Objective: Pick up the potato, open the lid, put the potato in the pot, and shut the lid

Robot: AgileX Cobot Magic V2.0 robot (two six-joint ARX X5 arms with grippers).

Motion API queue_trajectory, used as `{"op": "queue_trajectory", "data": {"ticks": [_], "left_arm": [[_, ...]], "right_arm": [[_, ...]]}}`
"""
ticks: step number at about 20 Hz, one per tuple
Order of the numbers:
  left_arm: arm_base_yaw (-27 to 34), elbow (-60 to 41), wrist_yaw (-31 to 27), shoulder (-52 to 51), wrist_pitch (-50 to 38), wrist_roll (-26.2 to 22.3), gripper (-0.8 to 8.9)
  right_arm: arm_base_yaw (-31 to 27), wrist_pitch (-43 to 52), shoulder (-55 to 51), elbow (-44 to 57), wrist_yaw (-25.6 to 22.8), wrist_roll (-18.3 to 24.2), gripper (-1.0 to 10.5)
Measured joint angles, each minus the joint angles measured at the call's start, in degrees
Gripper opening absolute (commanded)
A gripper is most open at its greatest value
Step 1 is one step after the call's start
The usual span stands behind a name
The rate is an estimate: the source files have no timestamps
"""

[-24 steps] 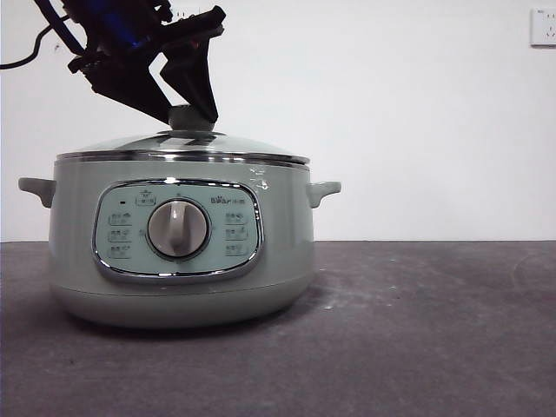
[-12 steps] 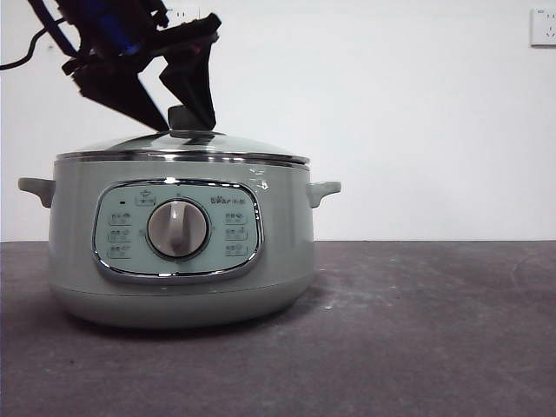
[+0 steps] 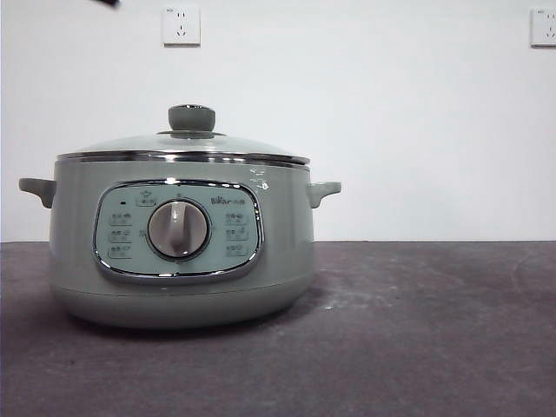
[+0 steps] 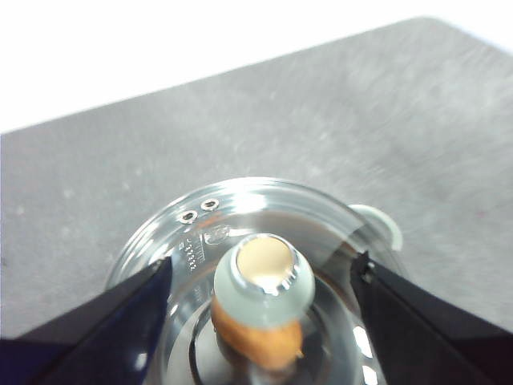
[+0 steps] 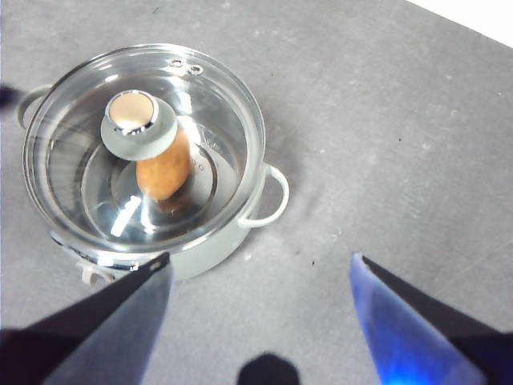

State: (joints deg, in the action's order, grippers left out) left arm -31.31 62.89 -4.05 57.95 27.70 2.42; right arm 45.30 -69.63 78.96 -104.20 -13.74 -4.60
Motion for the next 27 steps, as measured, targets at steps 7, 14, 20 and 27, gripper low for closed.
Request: {"op": "queue_trajectory", "data": {"ticks": [7,14,20,27], "left_arm": [[0.0,0.0,-0.5,-15.9,11.9,0.2,-0.08],[0.0,-7.5,-4.5,-27.7,12.1,0.4,-0.08],[0.0,-17.7,-4.5,-34.4,8.5,0.5,-0.08],[0.0,-18.2,-4.6,-33.1,11.1,3.2,-0.03]], "right_arm": [[0.0,12.5,-15.3,19.2,0.0,-0.1,-0.2],[0.1,34.3,-35.1,46.1,-0.3,-1.0,-0.2],[0.1,39.1,-44.6,59.5,-3.0,-1.5,-0.1],[0.1,34.5,-45.0,59.8,-5.8,-3.9,0.0]]}}
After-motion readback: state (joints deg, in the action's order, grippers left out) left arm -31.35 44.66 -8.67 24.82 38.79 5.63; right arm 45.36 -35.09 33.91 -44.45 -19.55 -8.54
